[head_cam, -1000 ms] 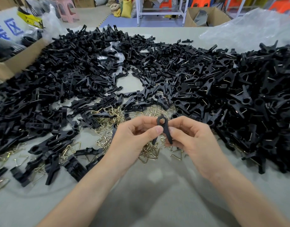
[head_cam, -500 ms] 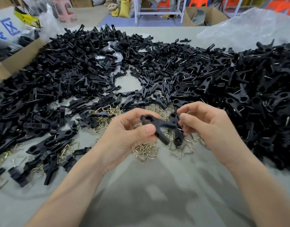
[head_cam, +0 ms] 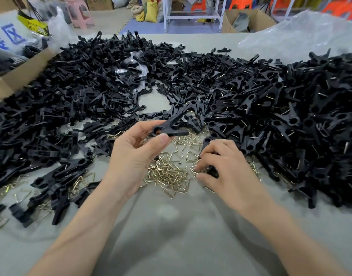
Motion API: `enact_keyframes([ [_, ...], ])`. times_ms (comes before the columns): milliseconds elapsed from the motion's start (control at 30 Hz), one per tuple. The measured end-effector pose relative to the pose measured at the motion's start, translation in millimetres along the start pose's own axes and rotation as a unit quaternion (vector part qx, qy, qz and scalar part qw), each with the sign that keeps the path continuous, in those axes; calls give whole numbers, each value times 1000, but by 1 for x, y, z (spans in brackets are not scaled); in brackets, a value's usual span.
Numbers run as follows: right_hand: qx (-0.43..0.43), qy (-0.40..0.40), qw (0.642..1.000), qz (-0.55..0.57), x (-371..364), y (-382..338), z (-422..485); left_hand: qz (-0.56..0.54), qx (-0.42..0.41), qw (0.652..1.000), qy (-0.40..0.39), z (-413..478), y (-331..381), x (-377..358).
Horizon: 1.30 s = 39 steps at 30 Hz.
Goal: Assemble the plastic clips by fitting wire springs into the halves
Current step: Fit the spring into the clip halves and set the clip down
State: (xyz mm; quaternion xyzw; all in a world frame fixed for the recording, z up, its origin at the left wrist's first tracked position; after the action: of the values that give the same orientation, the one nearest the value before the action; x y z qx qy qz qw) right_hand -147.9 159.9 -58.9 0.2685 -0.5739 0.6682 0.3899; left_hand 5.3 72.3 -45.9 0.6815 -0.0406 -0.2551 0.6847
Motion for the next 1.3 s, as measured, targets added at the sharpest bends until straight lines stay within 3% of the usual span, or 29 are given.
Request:
enact_keyframes([
  [133, 50, 77, 996, -19, 6, -9, 0, 64, -12, 998, 3, -2, 0, 0],
  [233, 12, 163, 983, 89, 22, -6, 0, 125, -31, 992, -5, -5, 2, -3],
  [300, -46, 189, 955, 223, 30, 3, 0, 143, -40, 989, -17, -7, 2, -8],
  [400, -109, 181, 887, 411, 30, 14, -1, 153, -33, 987, -34, -8, -1, -14],
  [533, -132, 173, 836, 503, 24, 15, 1, 185, -23, 981, -55, -10, -5, -17],
  [667, -131, 158, 836, 508, 22, 14, 1, 196, -20, 978, -69, -12, -7, -18],
  [867, -108, 167, 875, 441, 25, 12, -1, 196, -10, 979, -62, -11, -8, -18],
  [1000, -93, 187, 867, 453, 29, 10, -2, 197, -7, 978, -71, -11, -9, -18],
  [1133, -88, 183, 835, 511, 30, 6, -2, 188, -6, 979, -81, -12, -9, -21],
  [1300, -91, 169, 839, 509, 26, 5, -1, 166, -3, 981, -102, -14, -10, -25],
])
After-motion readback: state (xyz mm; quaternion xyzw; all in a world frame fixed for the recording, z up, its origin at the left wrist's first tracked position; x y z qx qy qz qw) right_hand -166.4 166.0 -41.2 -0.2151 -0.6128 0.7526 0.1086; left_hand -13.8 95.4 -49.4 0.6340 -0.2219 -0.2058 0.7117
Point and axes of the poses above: each hand's wrist, its own z-axis towards the middle knuckle, its own x-axis out of the back of the hand, y = z × x, the point moved 5 cm from there along z, towards the middle knuckle, and after that the axes turned 5 degrees about z, right-handed, at the moved point
